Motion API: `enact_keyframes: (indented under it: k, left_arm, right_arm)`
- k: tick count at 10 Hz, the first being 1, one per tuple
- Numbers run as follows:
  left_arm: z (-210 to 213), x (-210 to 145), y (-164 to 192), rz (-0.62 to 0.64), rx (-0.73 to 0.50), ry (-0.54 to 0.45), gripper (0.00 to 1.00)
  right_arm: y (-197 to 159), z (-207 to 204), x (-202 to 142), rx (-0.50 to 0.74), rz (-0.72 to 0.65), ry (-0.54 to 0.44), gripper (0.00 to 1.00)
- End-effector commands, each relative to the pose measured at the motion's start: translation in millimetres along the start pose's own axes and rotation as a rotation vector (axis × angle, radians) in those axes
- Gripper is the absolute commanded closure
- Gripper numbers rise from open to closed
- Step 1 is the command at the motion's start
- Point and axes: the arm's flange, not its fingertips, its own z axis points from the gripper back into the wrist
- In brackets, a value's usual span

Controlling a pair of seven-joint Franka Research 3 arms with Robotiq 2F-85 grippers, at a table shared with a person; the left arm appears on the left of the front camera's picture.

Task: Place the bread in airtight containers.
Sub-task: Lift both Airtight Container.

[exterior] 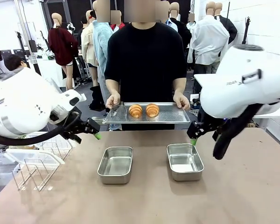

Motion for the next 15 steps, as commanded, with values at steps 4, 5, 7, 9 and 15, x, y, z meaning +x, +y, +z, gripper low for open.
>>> enact_keyframes:
  k: [4, 5, 7, 9, 15]
  left_arm:
    - [-31, 1, -19, 0.027, 0.183, 0.184, 0.00]
    - [-39, 0, -20, 0.038, 0.195, 0.208, 0.00]
    - [-49, -5, -29, 0.016, 0.211, 0.233, 0.00]
    - [-56, 1, -29, 0.007, 0.211, 0.196, 0.00]
    - [-54, -1, -24, -0.012, 0.175, 0.208, 0.00]
  right_arm:
    - [-10, -56, 35, -0.068, -0.081, 0.138, 0.00]
    - [-13, -66, 36, -0.066, -0.098, 0.141, 0.00]
    - [-17, -83, 34, -0.069, -0.124, 0.172, 0.00]
    - [-22, -91, 36, -0.078, -0.151, 0.152, 0.00]
    - [-31, -87, 31, -0.045, -0.159, 0.152, 0.00]
